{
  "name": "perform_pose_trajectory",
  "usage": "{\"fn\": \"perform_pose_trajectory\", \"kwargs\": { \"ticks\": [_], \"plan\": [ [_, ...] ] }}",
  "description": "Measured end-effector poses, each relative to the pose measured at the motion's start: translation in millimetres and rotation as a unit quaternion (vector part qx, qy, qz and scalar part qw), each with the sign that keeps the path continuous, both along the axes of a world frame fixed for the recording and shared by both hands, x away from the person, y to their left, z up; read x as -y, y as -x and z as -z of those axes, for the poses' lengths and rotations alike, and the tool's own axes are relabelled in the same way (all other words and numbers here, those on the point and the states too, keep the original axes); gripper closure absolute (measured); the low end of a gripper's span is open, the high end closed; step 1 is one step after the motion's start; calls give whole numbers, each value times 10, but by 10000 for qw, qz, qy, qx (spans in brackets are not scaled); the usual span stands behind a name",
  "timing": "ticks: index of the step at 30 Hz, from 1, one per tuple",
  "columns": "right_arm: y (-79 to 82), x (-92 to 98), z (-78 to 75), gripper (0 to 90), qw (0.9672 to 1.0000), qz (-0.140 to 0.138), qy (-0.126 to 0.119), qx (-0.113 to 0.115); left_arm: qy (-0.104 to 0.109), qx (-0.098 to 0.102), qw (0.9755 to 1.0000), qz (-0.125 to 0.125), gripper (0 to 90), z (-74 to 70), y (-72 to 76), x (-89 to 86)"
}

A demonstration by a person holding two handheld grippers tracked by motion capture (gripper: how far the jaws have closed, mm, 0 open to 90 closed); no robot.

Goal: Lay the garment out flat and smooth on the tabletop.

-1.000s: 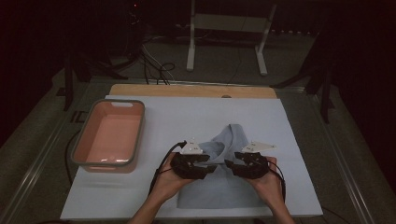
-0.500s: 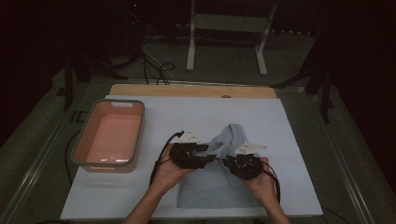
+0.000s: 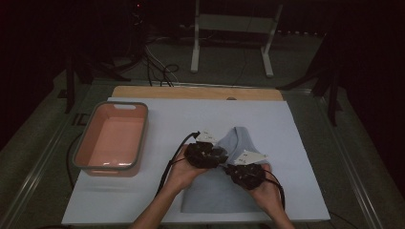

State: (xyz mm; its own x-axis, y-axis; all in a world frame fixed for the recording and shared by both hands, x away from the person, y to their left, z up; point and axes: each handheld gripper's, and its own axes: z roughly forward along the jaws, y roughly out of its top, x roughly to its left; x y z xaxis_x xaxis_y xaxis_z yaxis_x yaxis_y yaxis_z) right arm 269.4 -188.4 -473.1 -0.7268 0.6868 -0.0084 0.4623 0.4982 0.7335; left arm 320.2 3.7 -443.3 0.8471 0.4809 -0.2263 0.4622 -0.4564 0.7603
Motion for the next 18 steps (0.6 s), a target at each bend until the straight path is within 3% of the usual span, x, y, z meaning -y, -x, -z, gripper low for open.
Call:
{"fn": "perform_pose_trajectory", "kwargs": {
  "ticks": [3,5,10,14,18],
  "plan": [
    [10,21,20,737,10000,-31,11,-70,-159,40,9998,65,864,25,81,-28],
    [11,33,25,710,10000,-39,12,-74,-187,34,9998,79,869,35,100,-47],
    [5,94,23,511,9999,45,-56,-110,-108,-28,9999,32,876,95,205,-178],
    [-5,115,-2,469,9994,69,-291,-172,-46,-80,9999,49,876,155,337,-277],
    [-19,79,-2,472,9991,-16,-349,-222,-61,-186,9998,76,876,225,395,-311]
  ]
}}
